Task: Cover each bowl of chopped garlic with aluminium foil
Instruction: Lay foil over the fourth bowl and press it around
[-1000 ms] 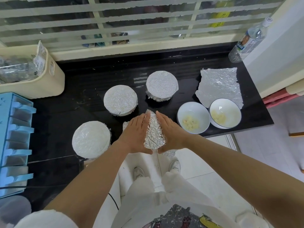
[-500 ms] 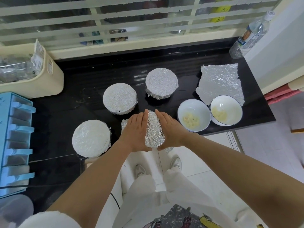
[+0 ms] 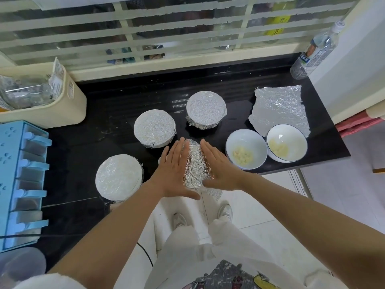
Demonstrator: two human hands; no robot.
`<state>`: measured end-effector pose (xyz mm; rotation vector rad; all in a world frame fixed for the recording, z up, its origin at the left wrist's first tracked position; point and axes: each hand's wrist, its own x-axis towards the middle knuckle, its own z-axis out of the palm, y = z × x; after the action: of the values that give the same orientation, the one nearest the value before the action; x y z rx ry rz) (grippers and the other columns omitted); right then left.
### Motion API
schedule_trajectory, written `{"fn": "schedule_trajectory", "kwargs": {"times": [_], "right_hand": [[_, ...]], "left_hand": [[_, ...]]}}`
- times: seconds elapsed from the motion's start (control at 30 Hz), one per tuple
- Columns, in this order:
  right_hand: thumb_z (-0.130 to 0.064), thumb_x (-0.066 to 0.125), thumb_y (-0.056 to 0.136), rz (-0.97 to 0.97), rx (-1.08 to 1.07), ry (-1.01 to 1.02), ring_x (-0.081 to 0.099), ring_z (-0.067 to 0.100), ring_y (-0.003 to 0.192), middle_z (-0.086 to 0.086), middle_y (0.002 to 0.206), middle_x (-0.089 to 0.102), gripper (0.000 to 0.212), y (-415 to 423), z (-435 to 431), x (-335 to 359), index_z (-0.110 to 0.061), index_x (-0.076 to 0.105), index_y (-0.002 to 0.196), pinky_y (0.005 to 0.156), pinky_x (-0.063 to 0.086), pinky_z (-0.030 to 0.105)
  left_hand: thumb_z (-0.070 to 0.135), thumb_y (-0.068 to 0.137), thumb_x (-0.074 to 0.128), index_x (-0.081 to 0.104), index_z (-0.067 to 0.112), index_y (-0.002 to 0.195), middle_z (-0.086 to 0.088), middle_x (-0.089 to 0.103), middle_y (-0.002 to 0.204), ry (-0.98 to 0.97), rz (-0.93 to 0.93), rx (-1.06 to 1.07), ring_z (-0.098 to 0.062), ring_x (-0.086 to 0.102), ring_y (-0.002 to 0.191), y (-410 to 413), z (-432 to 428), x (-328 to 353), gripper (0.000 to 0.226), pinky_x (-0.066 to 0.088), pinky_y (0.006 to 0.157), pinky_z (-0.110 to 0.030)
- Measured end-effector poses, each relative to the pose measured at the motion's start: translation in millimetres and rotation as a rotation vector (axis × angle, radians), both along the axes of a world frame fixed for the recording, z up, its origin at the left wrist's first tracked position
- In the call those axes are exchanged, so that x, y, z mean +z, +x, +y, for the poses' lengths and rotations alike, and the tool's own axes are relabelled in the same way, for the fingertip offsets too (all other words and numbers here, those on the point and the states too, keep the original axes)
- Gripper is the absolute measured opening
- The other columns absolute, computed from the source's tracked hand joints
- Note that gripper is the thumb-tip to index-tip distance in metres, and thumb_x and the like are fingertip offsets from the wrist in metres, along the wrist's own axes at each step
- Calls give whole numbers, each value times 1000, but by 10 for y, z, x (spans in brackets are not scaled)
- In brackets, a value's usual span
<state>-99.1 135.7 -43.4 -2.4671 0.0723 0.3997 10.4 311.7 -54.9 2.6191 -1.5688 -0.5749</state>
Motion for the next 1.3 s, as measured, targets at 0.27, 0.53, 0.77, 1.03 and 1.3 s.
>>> {"fn": "schedule_trajectory", "kwargs": {"times": [0.27,0.53,0.77,1.03,1.3], "right_hand": [[-34,28,98,-165,-434,223,27,18,143,8,155,31,59,87,266,-118,-6,29,149,120,18,31],[-41,23,95,-185,-491,160,47,23,123,9,138,49,62,180,317,-315,-7,38,144,104,38,35],[-34,29,96,-178,-504,206,46,20,121,7,136,49,54,183,289,-366,-12,39,144,103,38,33],[-25,39,94,-242,-531,178,38,16,131,8,144,42,53,-1,190,-219,-7,38,144,112,29,29],[-14,51,97,-76,-757,219,55,6,84,-2,114,59,25,-374,202,-120,-14,55,121,75,44,12]], "left_hand": [[91,68,35,19,4,154,-18,15,162,-170,-4,167,-34,15,150,-201,-266,25,123,19,117,-59],[83,56,45,28,1,151,-15,37,151,-117,-62,226,-30,42,132,-246,-332,-139,127,37,104,-45],[86,55,43,26,4,152,-15,42,144,-125,-124,200,-30,43,129,-228,-329,-167,129,36,104,-47],[92,60,39,32,0,150,-19,47,137,-126,-128,224,-35,45,127,-258,-330,-180,128,31,110,-56],[94,61,37,26,1,152,-22,44,138,-97,-151,208,-36,44,127,-256,-333,-198,130,34,106,-54]]}}
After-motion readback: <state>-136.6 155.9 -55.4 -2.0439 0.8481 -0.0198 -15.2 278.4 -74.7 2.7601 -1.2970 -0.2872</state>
